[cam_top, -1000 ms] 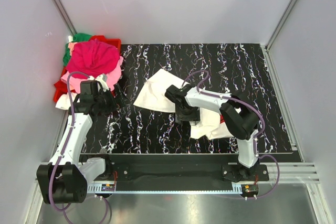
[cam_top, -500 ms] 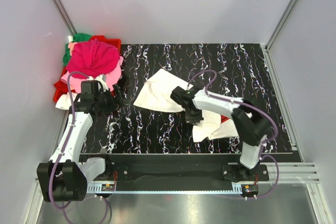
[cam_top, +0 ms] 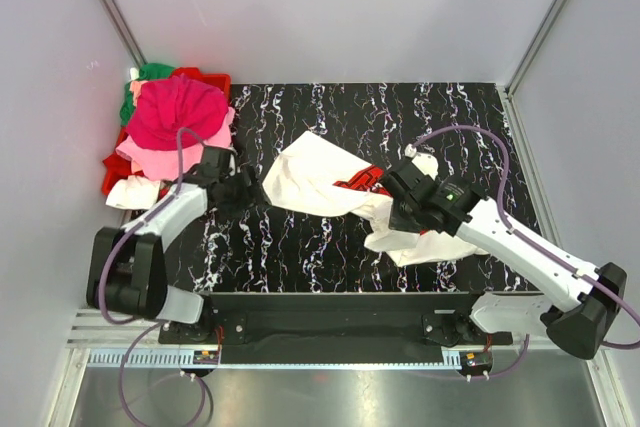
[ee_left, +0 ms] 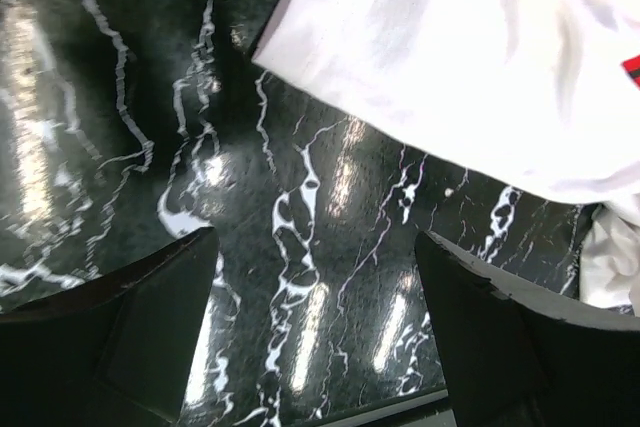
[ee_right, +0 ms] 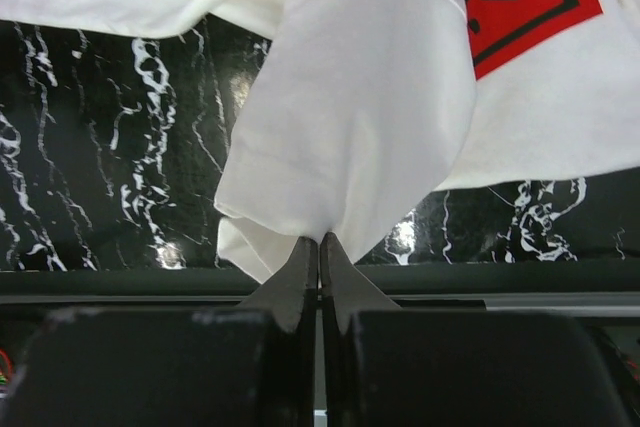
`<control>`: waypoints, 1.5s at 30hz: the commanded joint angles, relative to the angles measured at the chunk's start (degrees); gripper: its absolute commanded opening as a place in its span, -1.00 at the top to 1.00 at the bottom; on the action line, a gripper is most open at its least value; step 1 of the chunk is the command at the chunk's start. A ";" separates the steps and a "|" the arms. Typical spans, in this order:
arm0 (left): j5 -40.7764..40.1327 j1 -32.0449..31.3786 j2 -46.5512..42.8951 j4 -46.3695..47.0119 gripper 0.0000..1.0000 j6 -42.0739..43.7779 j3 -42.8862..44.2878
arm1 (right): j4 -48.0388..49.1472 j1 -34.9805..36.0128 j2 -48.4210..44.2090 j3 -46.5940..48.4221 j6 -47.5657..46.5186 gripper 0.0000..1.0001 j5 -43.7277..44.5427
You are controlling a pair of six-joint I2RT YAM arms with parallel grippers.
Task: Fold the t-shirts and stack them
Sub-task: Flatten the tshirt out
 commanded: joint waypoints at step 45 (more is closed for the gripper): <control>-10.91 -6.62 -22.90 -19.38 1.00 2.83 41.96 | -4.17 -0.51 -23.24 34.41 -23.19 1.00 13.00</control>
